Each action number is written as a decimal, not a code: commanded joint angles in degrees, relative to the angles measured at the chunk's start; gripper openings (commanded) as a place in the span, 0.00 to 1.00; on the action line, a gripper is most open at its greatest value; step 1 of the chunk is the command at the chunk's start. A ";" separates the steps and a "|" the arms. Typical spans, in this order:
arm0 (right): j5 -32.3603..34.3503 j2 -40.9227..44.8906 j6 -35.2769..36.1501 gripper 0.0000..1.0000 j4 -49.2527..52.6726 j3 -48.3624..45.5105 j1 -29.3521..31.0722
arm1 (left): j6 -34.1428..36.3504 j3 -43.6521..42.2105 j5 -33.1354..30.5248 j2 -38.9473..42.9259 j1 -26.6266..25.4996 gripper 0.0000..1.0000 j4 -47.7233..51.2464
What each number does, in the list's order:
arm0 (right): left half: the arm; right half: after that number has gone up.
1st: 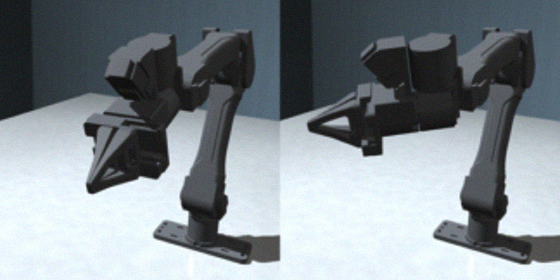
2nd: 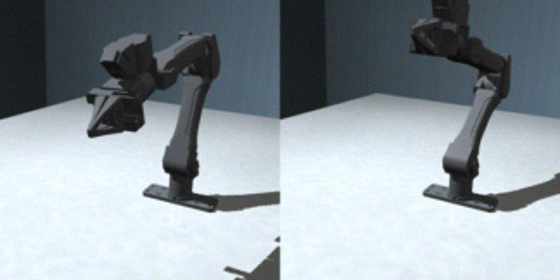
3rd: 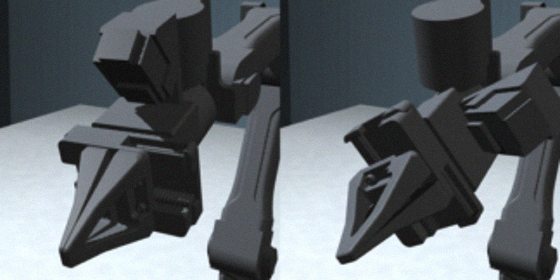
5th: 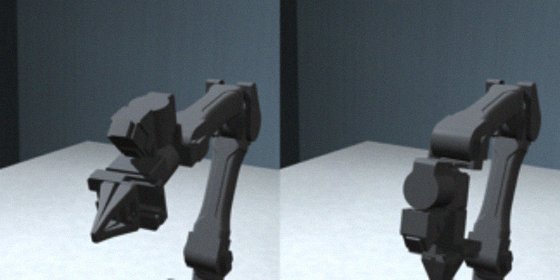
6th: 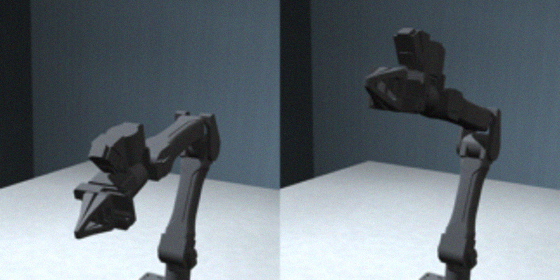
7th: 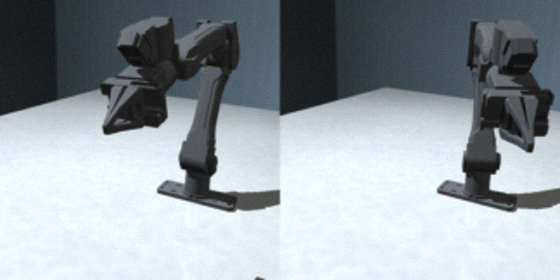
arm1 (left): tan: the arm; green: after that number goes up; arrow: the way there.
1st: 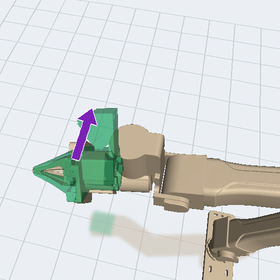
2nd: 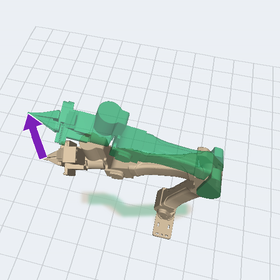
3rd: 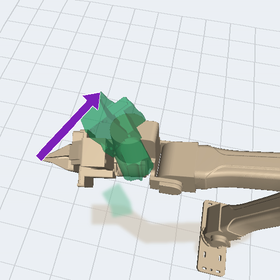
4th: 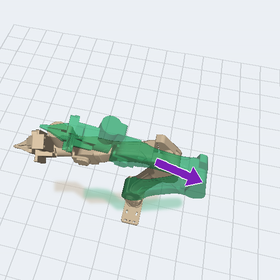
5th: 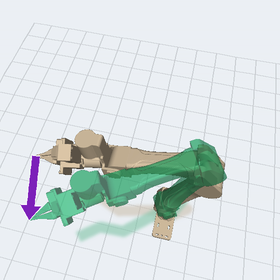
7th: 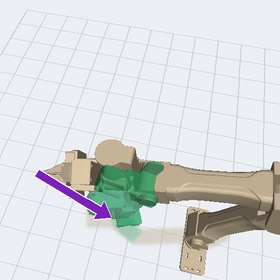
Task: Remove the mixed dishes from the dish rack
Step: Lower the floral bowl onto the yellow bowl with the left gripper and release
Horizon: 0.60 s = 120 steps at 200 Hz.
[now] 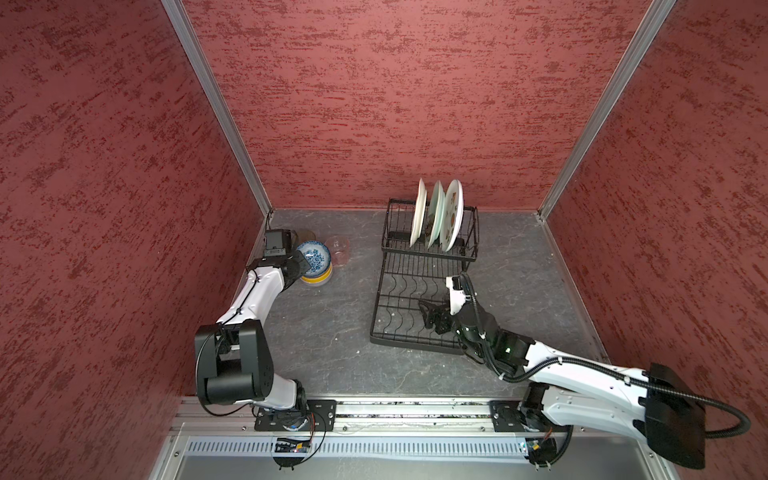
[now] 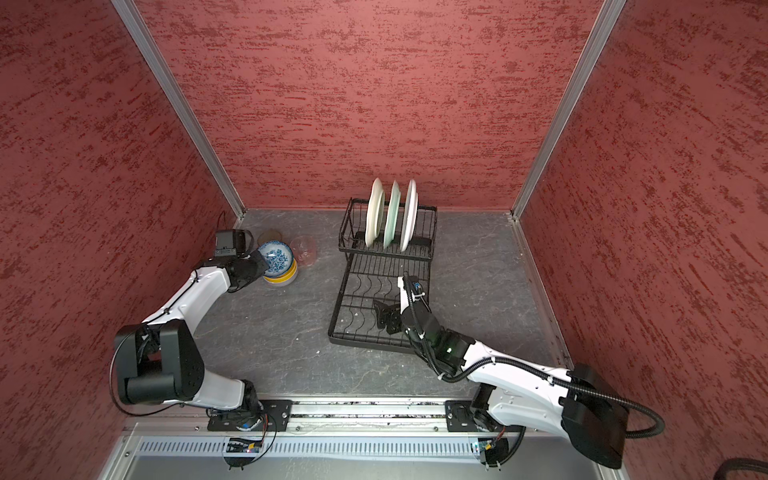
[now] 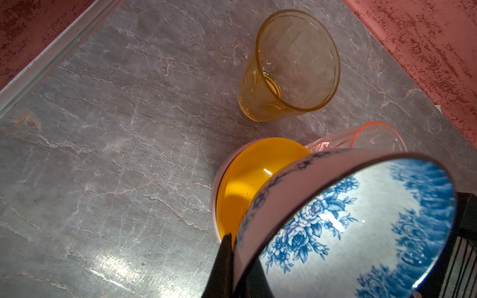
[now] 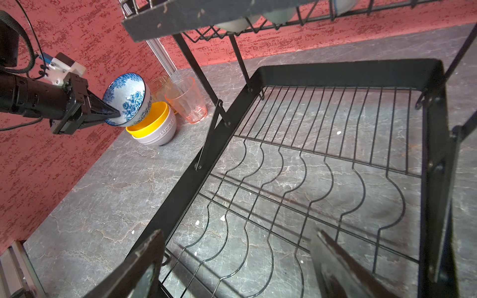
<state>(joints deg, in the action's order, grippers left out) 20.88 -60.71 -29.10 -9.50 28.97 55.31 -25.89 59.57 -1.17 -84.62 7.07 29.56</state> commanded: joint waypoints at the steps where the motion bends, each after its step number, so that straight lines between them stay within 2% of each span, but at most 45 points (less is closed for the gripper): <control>1: 1.61 0.76 -0.73 0.89 0.90 -0.29 0.14 | 1.01 2.34 -0.06 -1.62 -0.11 0.00 -2.53; 92: 3.37 2.17 -2.77 0.89 2.20 -1.29 0.06 | 0.93 5.68 0.37 -6.24 -0.56 0.00 -2.19; 108: 3.46 2.17 -2.98 0.89 2.21 -1.45 0.06 | 1.14 6.28 0.54 -6.84 -0.74 0.03 -1.71; 120: 3.47 2.08 -2.99 0.89 2.08 -1.66 0.08 | 1.55 6.52 0.35 -6.93 -0.88 0.12 -1.53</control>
<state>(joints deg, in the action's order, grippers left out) 22.57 -59.35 -31.24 -7.42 28.29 55.29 -25.12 64.05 -1.19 -91.15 6.70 29.56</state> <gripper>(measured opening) 0.888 0.088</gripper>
